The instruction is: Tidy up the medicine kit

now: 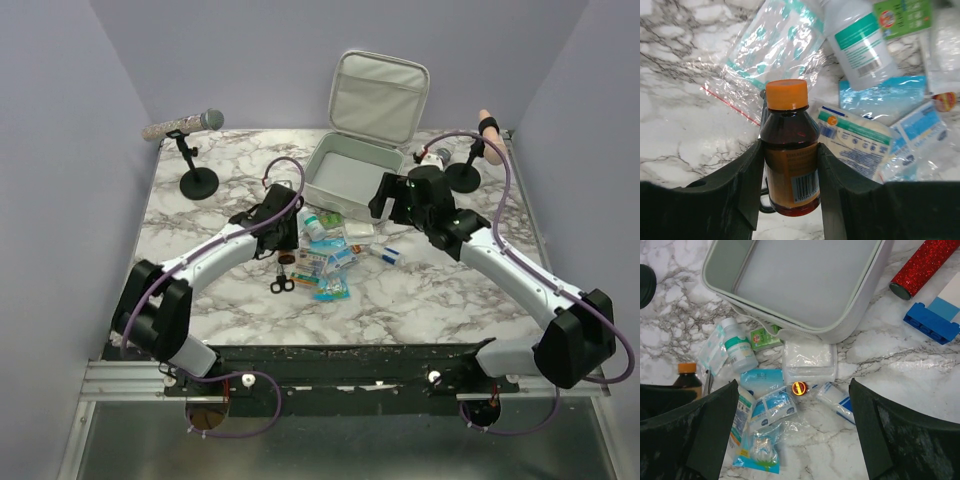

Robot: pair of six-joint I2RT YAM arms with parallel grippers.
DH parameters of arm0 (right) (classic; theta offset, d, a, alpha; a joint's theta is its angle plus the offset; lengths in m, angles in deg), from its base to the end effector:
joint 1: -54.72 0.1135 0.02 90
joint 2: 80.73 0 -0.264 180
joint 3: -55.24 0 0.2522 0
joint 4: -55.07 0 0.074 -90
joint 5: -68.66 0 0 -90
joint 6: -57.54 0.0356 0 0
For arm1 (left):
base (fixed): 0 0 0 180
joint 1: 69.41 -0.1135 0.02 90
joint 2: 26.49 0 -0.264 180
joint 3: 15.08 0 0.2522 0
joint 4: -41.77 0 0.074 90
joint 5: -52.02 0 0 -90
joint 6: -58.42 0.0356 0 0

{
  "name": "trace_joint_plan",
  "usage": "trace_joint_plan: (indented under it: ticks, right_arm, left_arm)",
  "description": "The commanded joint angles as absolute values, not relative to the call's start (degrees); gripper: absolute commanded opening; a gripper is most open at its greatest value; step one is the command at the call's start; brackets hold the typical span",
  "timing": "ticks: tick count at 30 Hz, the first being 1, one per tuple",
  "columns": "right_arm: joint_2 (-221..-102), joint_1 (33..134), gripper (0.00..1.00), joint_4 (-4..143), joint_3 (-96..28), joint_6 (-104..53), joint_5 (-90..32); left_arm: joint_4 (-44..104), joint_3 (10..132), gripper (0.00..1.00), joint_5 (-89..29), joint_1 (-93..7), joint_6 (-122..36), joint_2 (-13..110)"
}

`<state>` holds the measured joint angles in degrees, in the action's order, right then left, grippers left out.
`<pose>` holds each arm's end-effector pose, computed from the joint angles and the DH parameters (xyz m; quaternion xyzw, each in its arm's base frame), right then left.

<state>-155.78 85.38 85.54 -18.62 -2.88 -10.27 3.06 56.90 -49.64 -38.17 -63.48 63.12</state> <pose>0.2588 0.1455 0.3061 0.0388 0.8695 0.1706 0.4619 0.2764 -0.1592 0.2105 -0.0349 0.9520 -0.0680 0.2963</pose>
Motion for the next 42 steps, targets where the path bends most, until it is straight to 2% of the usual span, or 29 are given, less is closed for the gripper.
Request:
trace_joint_plan:
  ticks: [1, 6, 13, 17, 25, 34, 37, 42]
  right_arm:
    - [-160.52, 85.22, 0.99, 86.5, -23.72, -2.14, -5.62]
    - [-169.39, 84.08, 0.96, 87.02, -31.54, -2.32, -1.31]
    - [-183.28, 81.79, 0.75, 91.5, -44.56, -1.87, -2.53]
    - [-187.86, 81.7, 0.69, 92.03, -46.5, -3.28, -4.72]
    - [-192.44, 81.7, 0.69, 93.88, -45.8, -5.21, -6.49]
    - [-187.09, 81.62, 0.7, 92.83, -35.62, -2.67, -7.36]
    - [-184.63, 81.53, 0.74, 91.6, -32.88, -1.44, -7.98]
    - [-179.62, 81.62, 0.89, 91.77, -35.42, -0.65, -6.93]
  left_arm:
    - [4.01, 59.4, 0.39, -46.86, -37.86, -57.96, 53.86]
    - [5.06, 63.88, 0.38, -41.06, -37.69, -51.02, 51.12]
    - [11.65, 66.0, 0.34, -41.67, -37.51, -39.42, 51.03]
    - [11.92, 70.65, 0.32, -40.88, -37.42, -34.31, 54.45]
    - [15.44, 78.38, 0.29, -38.51, -37.42, -24.12, 63.15]
    - [12.46, 91.83, 0.3, -39.3, -37.77, -18.92, 74.75]
    - [11.4, 95.96, 0.3, -38.95, -37.77, -18.66, 78.62]
    - [10.61, 100.45, 0.31, -38.51, -37.69, -20.67, 83.9]
